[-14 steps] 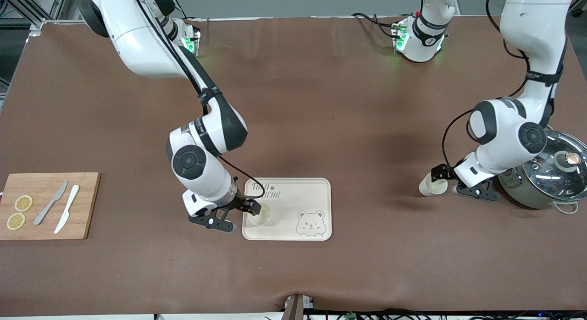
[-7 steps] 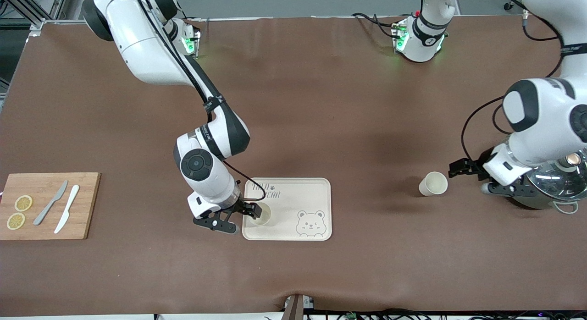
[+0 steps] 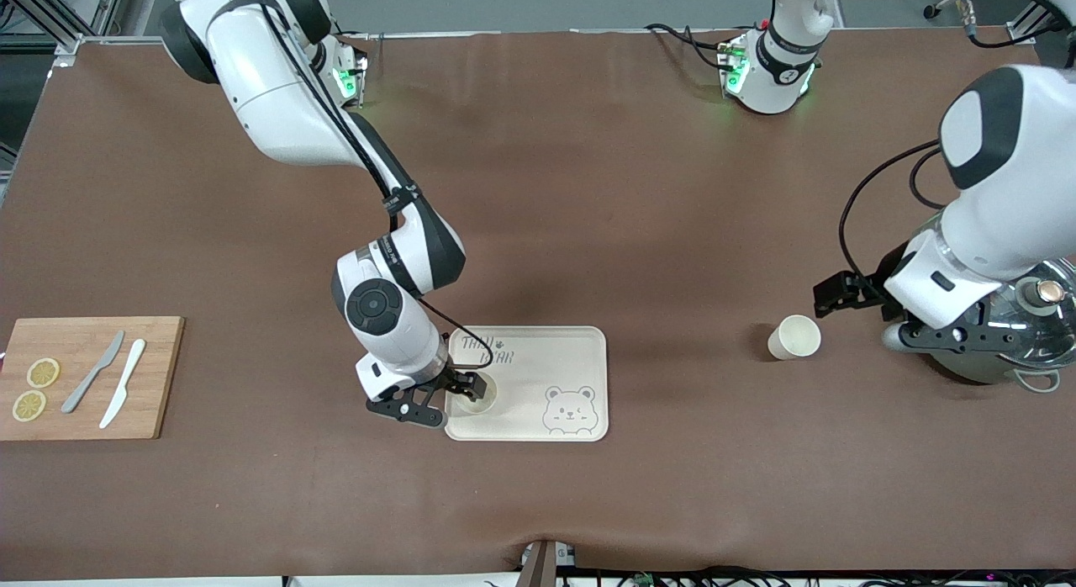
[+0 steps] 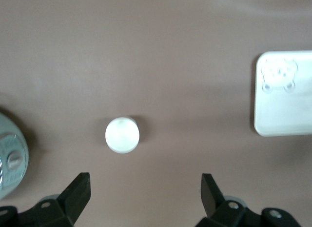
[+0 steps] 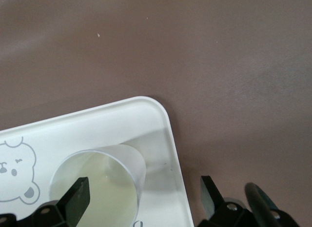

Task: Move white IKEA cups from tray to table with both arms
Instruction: 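Grasp the other cup with the right gripper while the left gripper lifts away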

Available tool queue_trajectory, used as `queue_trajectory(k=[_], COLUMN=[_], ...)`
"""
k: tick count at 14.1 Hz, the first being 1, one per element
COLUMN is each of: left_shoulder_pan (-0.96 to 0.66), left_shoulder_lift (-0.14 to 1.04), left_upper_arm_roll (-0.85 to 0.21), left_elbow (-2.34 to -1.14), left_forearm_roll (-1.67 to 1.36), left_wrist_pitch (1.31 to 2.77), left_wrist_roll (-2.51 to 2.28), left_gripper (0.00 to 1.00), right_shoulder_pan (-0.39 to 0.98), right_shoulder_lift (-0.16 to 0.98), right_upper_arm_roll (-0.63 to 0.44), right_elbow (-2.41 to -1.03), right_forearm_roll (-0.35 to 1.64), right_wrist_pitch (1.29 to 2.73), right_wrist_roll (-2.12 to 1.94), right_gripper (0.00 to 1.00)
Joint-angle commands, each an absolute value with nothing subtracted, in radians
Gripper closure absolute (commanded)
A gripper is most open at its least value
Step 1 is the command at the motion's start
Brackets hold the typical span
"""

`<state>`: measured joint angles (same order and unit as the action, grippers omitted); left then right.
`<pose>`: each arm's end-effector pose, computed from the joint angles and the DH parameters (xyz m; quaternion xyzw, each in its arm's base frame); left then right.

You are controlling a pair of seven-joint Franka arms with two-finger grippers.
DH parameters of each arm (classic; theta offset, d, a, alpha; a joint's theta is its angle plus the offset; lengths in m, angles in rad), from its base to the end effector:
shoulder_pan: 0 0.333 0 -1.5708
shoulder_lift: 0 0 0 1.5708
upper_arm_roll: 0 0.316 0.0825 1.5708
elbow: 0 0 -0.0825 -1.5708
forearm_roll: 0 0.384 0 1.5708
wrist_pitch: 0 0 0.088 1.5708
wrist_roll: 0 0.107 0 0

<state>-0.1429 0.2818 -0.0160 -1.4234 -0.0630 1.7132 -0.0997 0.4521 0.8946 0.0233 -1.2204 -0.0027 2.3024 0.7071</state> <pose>0.6387 -0.1070 0.5378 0.9991 -0.0249 -0.0003 0.0337 0.6921 0.3503 0.2496 -0.9884 0.1194 -0.0736 0.0585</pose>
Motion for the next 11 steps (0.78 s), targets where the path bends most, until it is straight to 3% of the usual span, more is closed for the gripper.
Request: queue_trajectory(k=[1,10,11], left_shoulder_pan=[-0.138,-0.143,-0.143], left_shoulder_lift=[0.266,0.132,0.129], left_upper_arm_roll=[-0.040,-0.035,-0.035], left_elbow=[-1.338,-1.371,-1.376], left_forearm_roll=[-0.043,-0.026,0.009], left_wrist_pitch=[1.594,1.499,1.484], left_wrist_roll=[-0.115,-0.025,0.000], left_gripper=[0.00,0.00,0.00], right_shoulder_pan=[0.460,0.466,0.466], right_shoulder_lift=[0.908,0.936,0.937], right_upper_arm_roll=[0.020,0.020,0.020], right_elbow=[-1.216,-1.216,-1.216], right_forearm_roll=[-0.018,-0.021,-0.021], right_wrist_pitch=[2.330,2.365,2.365], right_wrist_roll=[0.730,0.729,0.729], right_gripper=[0.00,0.00,0.08])
